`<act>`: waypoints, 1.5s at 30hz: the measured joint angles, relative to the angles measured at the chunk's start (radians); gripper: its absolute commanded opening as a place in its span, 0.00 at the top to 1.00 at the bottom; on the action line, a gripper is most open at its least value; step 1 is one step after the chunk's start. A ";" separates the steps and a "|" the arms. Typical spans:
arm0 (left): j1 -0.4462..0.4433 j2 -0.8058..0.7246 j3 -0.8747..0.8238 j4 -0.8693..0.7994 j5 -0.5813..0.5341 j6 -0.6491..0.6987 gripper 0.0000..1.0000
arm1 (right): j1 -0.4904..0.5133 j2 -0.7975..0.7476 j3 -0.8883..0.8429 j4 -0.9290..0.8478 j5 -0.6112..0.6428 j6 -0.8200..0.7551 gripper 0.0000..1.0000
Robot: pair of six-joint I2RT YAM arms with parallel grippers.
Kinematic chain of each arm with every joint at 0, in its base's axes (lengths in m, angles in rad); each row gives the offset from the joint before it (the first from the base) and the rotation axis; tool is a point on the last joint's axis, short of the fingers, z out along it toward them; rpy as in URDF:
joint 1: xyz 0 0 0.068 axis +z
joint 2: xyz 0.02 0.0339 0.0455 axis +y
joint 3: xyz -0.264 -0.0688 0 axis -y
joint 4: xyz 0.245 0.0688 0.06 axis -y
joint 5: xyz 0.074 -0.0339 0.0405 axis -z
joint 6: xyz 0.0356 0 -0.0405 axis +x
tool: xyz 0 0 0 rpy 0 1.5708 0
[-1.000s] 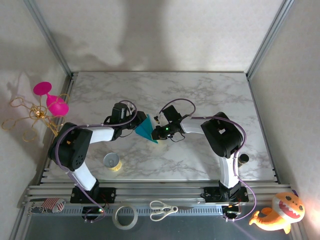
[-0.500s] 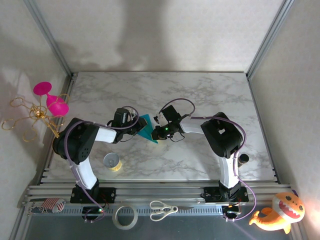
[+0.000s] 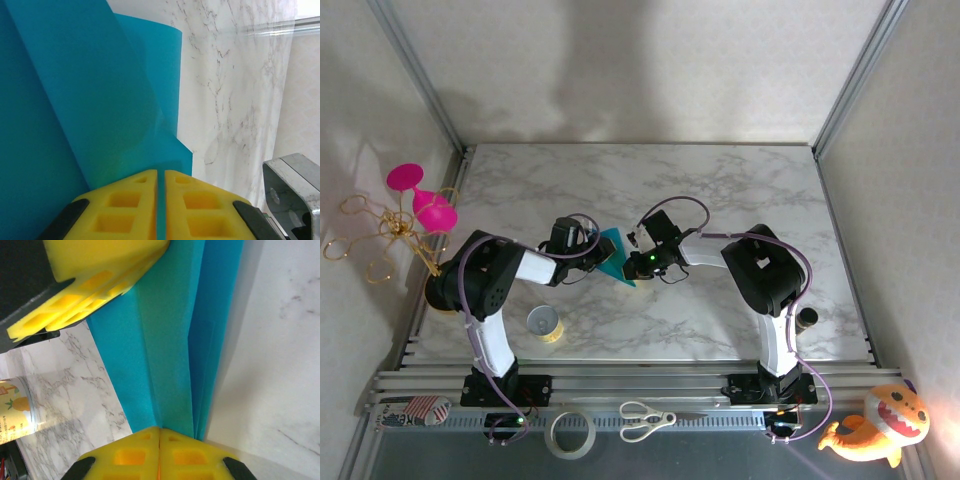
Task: Fold a paper plane with a square sheet of paper (pick it up from the middle)
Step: Fourth fold the wing at the center of the table.
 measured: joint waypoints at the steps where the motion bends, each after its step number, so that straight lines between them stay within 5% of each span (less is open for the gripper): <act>1: 0.000 0.000 0.000 -0.001 -0.001 0.000 0.88 | 0.000 0.000 0.000 0.000 0.000 0.000 0.91; 45: -0.014 -0.003 0.103 -0.223 -0.065 0.015 0.86 | 0.013 -0.085 -0.063 -0.059 0.035 0.016 0.90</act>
